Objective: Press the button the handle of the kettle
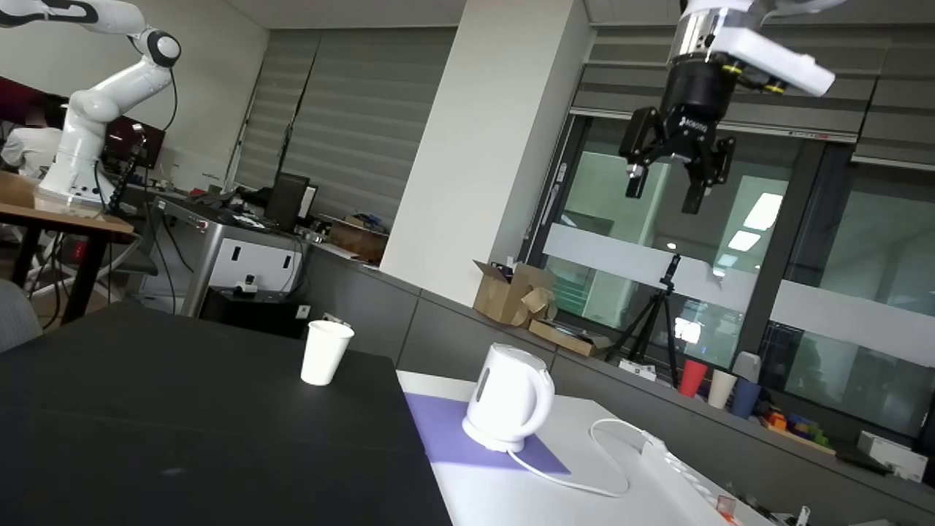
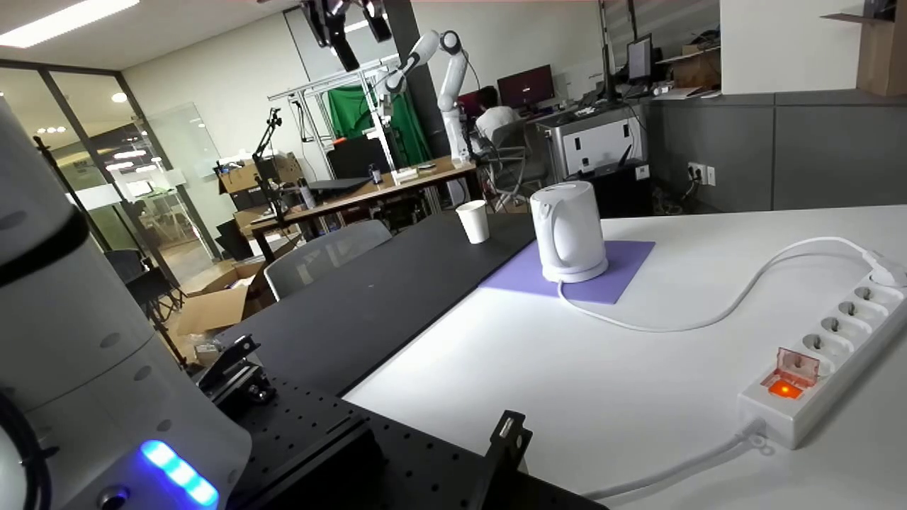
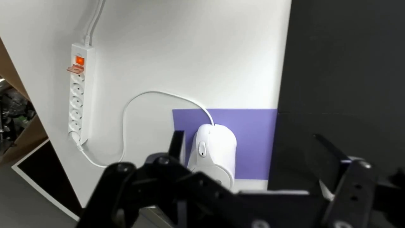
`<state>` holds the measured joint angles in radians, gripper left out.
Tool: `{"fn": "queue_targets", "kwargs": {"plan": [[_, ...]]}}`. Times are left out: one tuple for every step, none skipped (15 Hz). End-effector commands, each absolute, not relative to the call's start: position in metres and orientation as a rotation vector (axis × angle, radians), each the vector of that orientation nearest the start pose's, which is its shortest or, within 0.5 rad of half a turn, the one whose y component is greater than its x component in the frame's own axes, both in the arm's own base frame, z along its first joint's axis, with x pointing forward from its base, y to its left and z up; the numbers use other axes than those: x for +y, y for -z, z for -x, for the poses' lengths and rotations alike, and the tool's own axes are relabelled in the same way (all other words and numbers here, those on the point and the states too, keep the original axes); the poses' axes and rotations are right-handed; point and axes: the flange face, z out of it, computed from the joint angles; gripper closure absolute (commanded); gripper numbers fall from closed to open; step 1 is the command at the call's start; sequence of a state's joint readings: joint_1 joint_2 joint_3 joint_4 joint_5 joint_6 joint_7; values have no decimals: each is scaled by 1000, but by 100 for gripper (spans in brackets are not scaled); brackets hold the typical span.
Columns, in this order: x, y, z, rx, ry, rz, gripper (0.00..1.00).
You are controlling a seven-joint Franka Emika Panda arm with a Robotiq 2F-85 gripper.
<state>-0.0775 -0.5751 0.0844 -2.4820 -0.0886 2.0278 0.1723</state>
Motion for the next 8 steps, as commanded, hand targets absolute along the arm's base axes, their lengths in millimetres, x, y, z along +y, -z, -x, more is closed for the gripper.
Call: {"fn": "queue_targets", "kwargs": {"plan": [[-12, -453, -423, 186, 118, 3209, 32], [-15, -439, -431, 184, 93, 3208, 41], [-17, -428, -438, 183, 77, 3209, 47], [-19, -416, -444, 181, 60, 3210, 54], [-20, -405, -450, 180, 46, 3209, 62], [-24, -395, -456, 187, 35, 3210, 68], [-26, -386, -461, 191, 22, 3210, 76], [-30, -377, -466, 221, -3, 3217, 81]]}}
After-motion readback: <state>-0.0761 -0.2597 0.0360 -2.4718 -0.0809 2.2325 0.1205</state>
